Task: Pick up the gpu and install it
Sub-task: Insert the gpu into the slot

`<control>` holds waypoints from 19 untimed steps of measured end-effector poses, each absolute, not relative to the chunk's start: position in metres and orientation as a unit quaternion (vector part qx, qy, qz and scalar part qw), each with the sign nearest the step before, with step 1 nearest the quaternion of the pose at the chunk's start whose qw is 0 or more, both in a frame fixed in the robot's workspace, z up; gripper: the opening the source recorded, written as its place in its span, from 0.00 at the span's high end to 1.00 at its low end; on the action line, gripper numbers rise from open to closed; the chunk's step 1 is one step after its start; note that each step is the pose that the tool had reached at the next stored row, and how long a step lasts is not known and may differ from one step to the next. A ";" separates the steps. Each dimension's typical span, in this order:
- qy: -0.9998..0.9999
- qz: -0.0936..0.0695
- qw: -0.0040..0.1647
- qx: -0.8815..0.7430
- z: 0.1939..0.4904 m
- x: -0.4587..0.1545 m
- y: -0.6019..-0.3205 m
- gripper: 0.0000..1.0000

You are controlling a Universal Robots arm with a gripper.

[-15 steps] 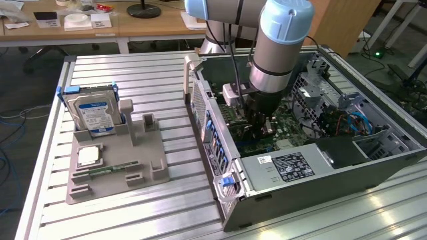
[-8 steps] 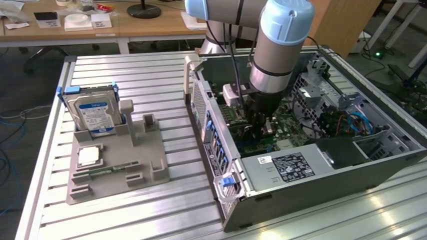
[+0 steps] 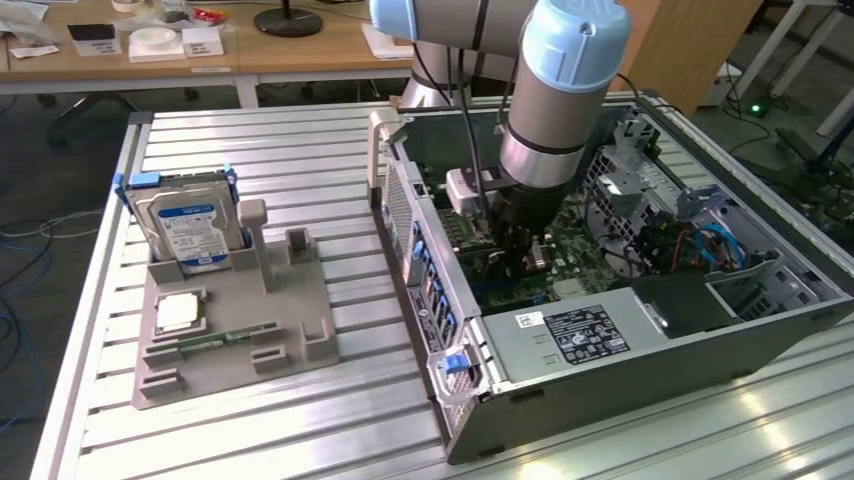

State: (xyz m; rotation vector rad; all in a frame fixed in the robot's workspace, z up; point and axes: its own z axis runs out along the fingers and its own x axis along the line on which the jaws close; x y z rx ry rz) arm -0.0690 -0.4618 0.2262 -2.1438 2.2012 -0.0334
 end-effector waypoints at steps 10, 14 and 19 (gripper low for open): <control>0.716 -0.013 0.033 -0.697 0.226 -0.069 -0.462 0.72; 0.716 -0.012 0.033 -0.697 0.226 -0.069 -0.462 0.72; 0.716 -0.012 0.033 -0.697 0.223 -0.069 -0.462 0.72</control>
